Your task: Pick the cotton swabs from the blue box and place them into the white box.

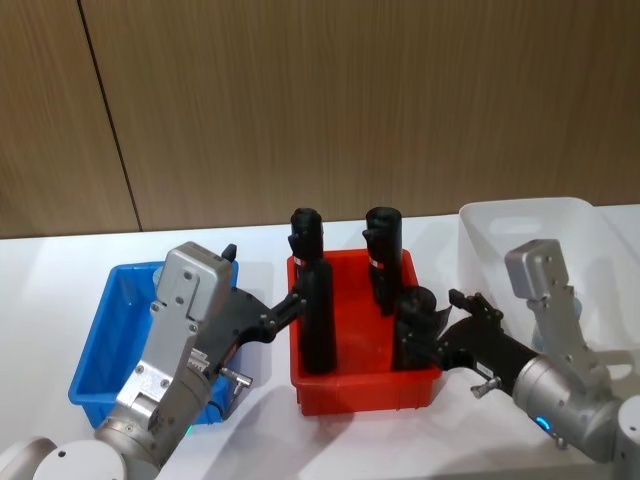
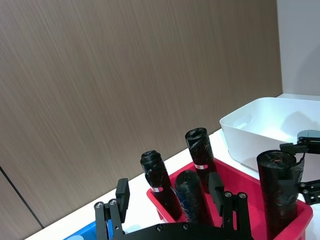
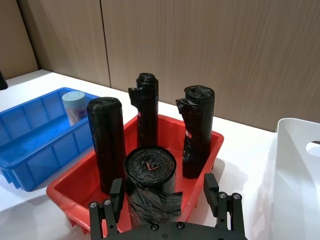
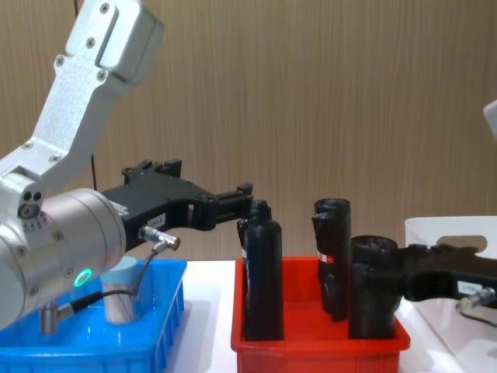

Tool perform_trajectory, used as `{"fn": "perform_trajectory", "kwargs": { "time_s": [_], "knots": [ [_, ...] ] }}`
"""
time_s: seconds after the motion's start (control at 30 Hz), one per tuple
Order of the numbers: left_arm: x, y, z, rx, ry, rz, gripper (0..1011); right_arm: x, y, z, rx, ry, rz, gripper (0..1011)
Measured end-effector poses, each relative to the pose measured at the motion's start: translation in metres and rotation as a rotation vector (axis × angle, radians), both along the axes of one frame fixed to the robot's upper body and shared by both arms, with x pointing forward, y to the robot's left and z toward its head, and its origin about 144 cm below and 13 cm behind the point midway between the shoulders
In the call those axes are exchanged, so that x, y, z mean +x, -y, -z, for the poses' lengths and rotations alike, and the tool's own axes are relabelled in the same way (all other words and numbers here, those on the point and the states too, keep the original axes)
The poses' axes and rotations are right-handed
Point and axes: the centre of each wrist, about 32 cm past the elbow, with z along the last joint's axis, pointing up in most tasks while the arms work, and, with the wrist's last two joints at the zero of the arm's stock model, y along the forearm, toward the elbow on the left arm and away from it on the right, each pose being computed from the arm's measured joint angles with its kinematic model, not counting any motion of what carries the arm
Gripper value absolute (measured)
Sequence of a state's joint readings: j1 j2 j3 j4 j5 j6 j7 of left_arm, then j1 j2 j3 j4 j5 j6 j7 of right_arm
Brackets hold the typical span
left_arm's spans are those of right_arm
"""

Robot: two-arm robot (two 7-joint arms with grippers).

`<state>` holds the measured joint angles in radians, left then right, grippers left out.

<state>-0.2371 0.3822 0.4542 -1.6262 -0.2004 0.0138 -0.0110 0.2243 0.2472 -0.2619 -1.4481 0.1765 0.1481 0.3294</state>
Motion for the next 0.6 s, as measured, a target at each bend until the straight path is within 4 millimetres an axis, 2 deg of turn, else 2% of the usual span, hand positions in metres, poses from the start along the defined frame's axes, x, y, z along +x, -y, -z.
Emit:
{"fn": "perform_trajectory", "kwargs": {
  "time_s": [0.37, 0.6],
  "knots": [
    [0.0, 0.0, 0.0, 0.0, 0.0, 0.0, 1003, 0.016, -0.006, 0.003, 0.01, -0.024, -0.025, 1001],
    [0.0, 0.0, 0.0, 0.0, 0.0, 0.0, 1003, 0.023, -0.009, 0.005, 0.018, -0.034, -0.032, 882]
  ]
}}
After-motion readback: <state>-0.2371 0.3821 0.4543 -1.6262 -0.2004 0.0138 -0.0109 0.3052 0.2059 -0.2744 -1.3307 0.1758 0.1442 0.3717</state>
